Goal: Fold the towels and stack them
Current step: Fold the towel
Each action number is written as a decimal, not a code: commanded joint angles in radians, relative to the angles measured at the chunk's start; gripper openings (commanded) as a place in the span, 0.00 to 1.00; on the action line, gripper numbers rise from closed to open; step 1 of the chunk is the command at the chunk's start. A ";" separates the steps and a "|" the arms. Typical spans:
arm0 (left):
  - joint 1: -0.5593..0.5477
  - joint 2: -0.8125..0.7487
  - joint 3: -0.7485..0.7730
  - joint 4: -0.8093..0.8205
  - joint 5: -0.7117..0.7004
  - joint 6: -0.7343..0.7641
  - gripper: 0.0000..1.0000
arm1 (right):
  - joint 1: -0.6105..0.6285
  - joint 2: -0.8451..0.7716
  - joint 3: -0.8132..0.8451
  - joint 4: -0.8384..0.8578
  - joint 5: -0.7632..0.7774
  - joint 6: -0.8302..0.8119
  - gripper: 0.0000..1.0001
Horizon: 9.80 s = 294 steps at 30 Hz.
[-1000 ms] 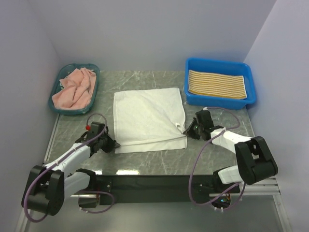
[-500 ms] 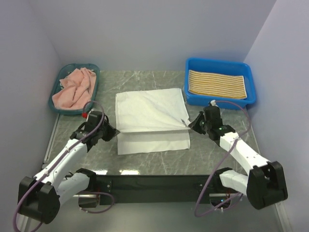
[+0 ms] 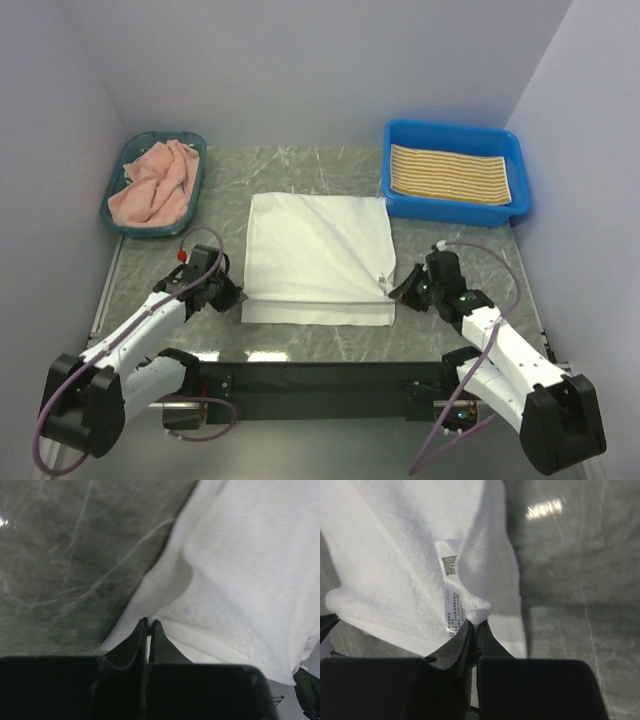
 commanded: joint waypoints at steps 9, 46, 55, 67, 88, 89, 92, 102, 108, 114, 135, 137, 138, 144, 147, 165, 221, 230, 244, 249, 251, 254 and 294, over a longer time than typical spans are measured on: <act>0.013 0.117 -0.106 0.090 -0.096 0.005 0.01 | 0.155 0.175 -0.063 0.058 0.100 0.075 0.01; 0.186 0.162 0.056 0.127 0.022 0.037 0.00 | 0.039 0.711 0.503 0.016 0.220 -0.144 0.00; 0.186 0.175 -0.065 0.181 0.031 0.045 0.00 | 0.039 0.759 0.366 0.135 0.184 -0.087 0.00; 0.208 0.166 0.268 -0.012 -0.087 0.115 0.00 | 0.037 0.594 0.605 -0.086 0.298 -0.147 0.00; 0.231 0.185 0.000 0.139 -0.081 0.095 0.01 | 0.037 0.618 0.181 0.236 0.158 0.010 0.01; 0.231 0.180 -0.008 0.141 -0.095 0.089 0.01 | 0.037 0.621 0.179 0.231 0.169 0.010 0.01; 0.232 0.158 -0.037 0.152 -0.103 0.072 0.01 | 0.037 0.618 0.173 0.228 0.171 0.003 0.02; 0.232 0.042 -0.030 0.063 -0.092 0.075 0.40 | 0.040 0.398 0.147 0.126 0.119 -0.036 0.35; 0.226 -0.069 0.087 -0.019 -0.086 0.115 0.73 | 0.039 0.241 0.158 0.067 0.091 -0.078 0.54; 0.147 0.002 0.133 0.011 -0.049 0.121 0.74 | 0.042 0.244 0.118 0.159 0.039 -0.023 0.46; -0.030 0.330 0.148 0.112 -0.201 0.109 0.41 | 0.034 0.281 -0.118 0.471 0.037 0.138 0.36; -0.030 0.330 0.142 0.112 -0.208 0.109 0.39 | 0.031 0.264 -0.125 0.477 0.043 0.138 0.34; -0.030 0.330 0.141 0.112 -0.210 0.111 0.38 | 0.030 0.255 -0.132 0.481 0.043 0.138 0.34; -0.030 0.342 0.135 0.118 -0.208 0.112 0.33 | 0.016 0.120 -0.132 0.423 0.117 0.118 0.34; -0.030 0.344 0.131 0.121 -0.201 0.112 0.35 | -0.001 0.052 -0.129 0.382 0.160 0.108 0.35; -0.057 0.254 0.076 0.072 -0.172 0.089 0.41 | -0.013 0.129 -0.128 0.425 0.109 0.103 0.36; -0.166 0.260 0.239 -0.038 -0.241 0.052 0.01 | -0.018 0.169 -0.151 0.441 0.103 0.082 0.29; -0.168 0.250 0.285 -0.057 -0.224 0.055 0.01 | -0.016 0.239 -0.141 0.408 0.154 0.117 0.20; -0.166 0.247 0.289 -0.051 -0.222 0.055 0.01 | -0.015 0.335 -0.075 0.455 0.100 0.074 0.24; -0.169 0.254 0.285 -0.045 -0.218 0.055 0.01 | -0.010 0.315 -0.049 0.438 0.102 0.046 0.24; -0.168 0.254 0.285 -0.043 -0.219 0.057 0.01 | -0.004 0.312 -0.040 0.435 0.100 0.039 0.24; -0.168 0.255 0.282 -0.039 -0.216 0.055 0.01 | 0.002 0.324 -0.033 0.441 0.088 0.036 0.23; -0.151 0.263 0.082 0.021 -0.248 0.029 0.01 | 0.017 0.433 -0.037 0.357 0.131 0.135 0.05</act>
